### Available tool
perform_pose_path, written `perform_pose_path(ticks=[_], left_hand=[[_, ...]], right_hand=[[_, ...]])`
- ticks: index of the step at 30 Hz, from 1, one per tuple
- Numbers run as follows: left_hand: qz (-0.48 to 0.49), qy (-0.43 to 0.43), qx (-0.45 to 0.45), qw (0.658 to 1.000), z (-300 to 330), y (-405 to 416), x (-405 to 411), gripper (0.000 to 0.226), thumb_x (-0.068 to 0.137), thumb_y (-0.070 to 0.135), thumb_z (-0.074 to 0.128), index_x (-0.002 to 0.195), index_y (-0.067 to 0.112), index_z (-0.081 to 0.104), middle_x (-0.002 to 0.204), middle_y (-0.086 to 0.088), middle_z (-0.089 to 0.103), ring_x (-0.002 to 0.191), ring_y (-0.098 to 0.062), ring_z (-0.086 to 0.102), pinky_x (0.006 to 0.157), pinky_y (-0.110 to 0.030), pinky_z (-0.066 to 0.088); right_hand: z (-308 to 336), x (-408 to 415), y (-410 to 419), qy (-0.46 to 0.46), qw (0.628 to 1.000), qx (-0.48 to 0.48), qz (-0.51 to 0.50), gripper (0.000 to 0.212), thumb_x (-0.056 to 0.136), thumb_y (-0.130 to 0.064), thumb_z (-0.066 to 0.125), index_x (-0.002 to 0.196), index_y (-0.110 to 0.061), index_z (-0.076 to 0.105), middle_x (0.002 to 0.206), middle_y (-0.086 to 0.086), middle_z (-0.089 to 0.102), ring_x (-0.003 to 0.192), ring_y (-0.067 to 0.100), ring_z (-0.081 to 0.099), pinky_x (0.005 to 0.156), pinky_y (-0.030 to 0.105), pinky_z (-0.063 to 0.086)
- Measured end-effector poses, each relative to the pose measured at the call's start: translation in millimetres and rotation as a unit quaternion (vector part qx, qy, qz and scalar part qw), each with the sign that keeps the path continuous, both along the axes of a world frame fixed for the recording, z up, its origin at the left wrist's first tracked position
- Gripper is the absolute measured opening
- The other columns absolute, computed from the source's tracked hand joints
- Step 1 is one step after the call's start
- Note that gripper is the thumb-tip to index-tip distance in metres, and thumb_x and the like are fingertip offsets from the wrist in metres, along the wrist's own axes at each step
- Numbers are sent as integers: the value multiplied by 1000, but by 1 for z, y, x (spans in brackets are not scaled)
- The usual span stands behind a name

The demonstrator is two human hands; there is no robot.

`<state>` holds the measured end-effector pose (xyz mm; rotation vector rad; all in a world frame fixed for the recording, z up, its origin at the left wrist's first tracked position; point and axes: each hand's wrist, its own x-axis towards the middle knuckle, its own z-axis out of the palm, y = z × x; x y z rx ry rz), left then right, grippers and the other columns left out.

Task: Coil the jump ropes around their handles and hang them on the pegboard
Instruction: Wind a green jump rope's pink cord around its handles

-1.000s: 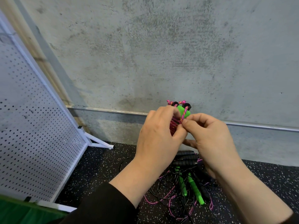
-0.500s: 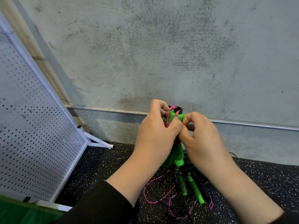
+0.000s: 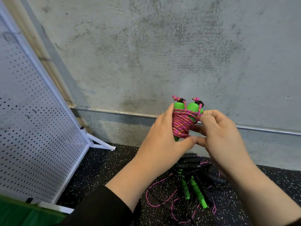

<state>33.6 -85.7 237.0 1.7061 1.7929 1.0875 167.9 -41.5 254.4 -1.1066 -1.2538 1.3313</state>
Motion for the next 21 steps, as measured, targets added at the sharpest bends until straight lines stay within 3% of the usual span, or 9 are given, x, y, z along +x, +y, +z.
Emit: perform_pose_path(ticks=[2,7,9,12,17,19,21], left_hand=[[12,25,-39,999,-1,-2,1,115,78,55,79,161,39,1,147,9,54,133,-12,51,105,-34,44],[63,31,-53,996,1,-1,-1,102,87,27,70,160,46,0,118,-7,70,107,-29,65,85,-37,49],[65,26,-58,996,2,-1,1,103,88,22,69,160,44,-1,116,-8,70,104,-29,64,81,-35,46],[68,22,-62,996,2,2,1,105,89,21,70,161,43,-3,113,-8,68,103,-29,63,82,-36,46],[71,-30,-62,995,0,7,-2,104,84,21,70,160,46,4,117,-5,70,104,-27,64,91,-40,51],[54,-69,-70,994,0,7,1,100,83,18,70,161,43,12,115,-2,70,100,-21,65,84,-32,51],[34,-118,-76,990,0,8,4,93,82,14,69,159,41,24,105,6,70,83,-10,63,71,-22,47]], right_hand=[[-1,-3,-2,29,999,-15,11,15,101,-11,49,91,-7,60,106,30,64,90,24,67,69,41,62],[3,-8,-4,24,999,-19,18,26,103,-12,47,102,12,57,93,17,67,90,15,67,78,39,64],[2,-9,-5,5,1000,-23,6,27,101,-12,46,99,12,58,90,14,66,89,13,66,81,43,63],[0,-10,-5,-11,1000,-24,-14,25,99,-12,45,87,-3,66,88,5,65,91,13,63,86,49,61],[-7,-11,-9,52,997,-56,16,23,99,-10,43,87,-8,63,80,8,60,79,16,58,80,48,57],[-9,-9,-6,36,998,-58,13,24,98,-12,44,86,-7,65,84,11,61,81,18,58,80,48,57],[-7,-6,0,14,999,-50,11,25,97,-15,45,84,-10,66,84,10,62,79,16,58,79,46,57]])
